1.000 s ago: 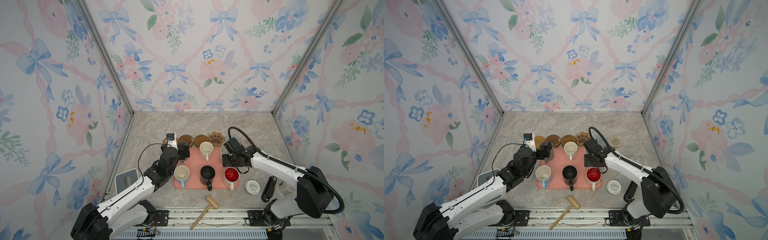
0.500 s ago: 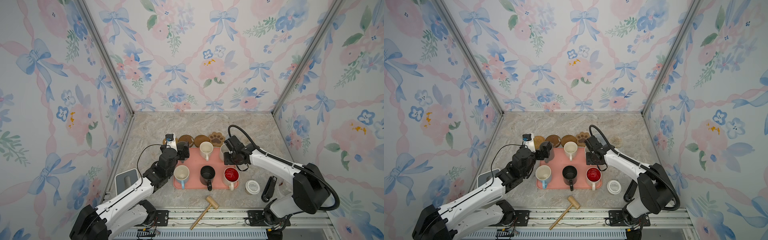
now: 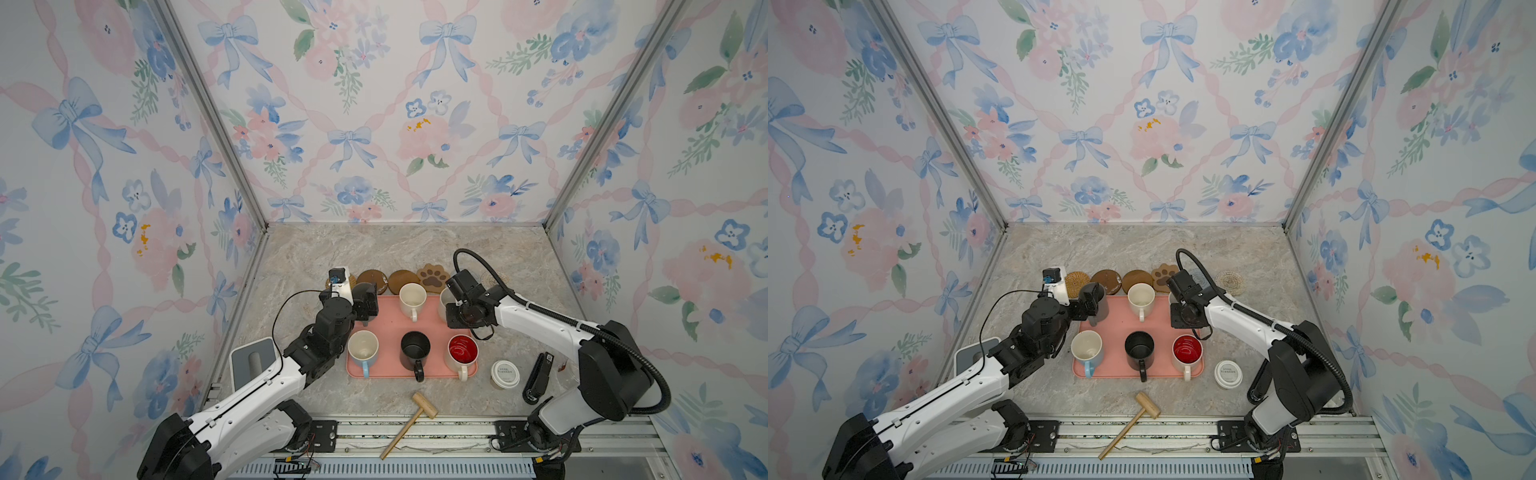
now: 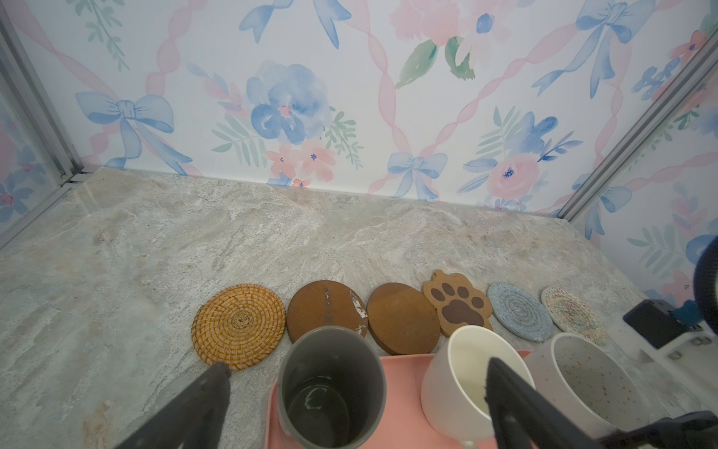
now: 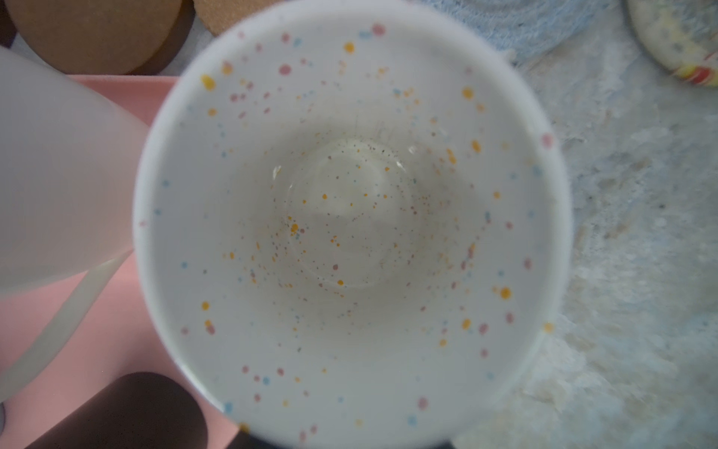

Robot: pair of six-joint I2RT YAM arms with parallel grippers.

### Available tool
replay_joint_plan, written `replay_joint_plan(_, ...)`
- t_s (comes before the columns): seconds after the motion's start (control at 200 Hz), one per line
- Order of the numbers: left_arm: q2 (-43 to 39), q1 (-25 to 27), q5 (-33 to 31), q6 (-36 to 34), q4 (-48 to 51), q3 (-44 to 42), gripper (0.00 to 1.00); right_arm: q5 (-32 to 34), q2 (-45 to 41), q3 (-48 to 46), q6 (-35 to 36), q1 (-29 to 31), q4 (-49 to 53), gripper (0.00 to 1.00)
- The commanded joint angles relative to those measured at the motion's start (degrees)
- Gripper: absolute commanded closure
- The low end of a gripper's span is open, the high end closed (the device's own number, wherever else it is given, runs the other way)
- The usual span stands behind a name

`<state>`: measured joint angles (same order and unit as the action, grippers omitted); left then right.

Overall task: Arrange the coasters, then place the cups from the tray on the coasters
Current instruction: 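Lift the speckled mug off the tray with the right gripper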

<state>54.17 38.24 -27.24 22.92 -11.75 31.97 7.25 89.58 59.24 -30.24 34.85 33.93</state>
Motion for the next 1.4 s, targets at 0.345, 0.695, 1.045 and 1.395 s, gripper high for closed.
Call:
replay_joint_plan(0.345,-0.98,0.08,-0.46,-1.13,-0.92,-1.03,0.02,0.61,2.5,2.53,1.13,-0.93,0.96,0.92)
replay_joint_plan(0.695,-1.69,0.08,-0.62,-1.03,-1.0,-1.38,0.02,5.36,1.07,3.51,1.67,0.29,2.48,1.0)
replay_joint_plan(1.045,-1.7,-0.01,-0.77,-0.94,-1.08,-1.36,0.02,6.54,0.33,4.21,1.68,1.27,2.63,1.0)
replay_joint_plan(1.395,-1.61,-0.01,-0.84,-1.03,-1.08,-1.38,0.02,5.24,-1.03,4.84,1.92,1.0,2.02,1.0)
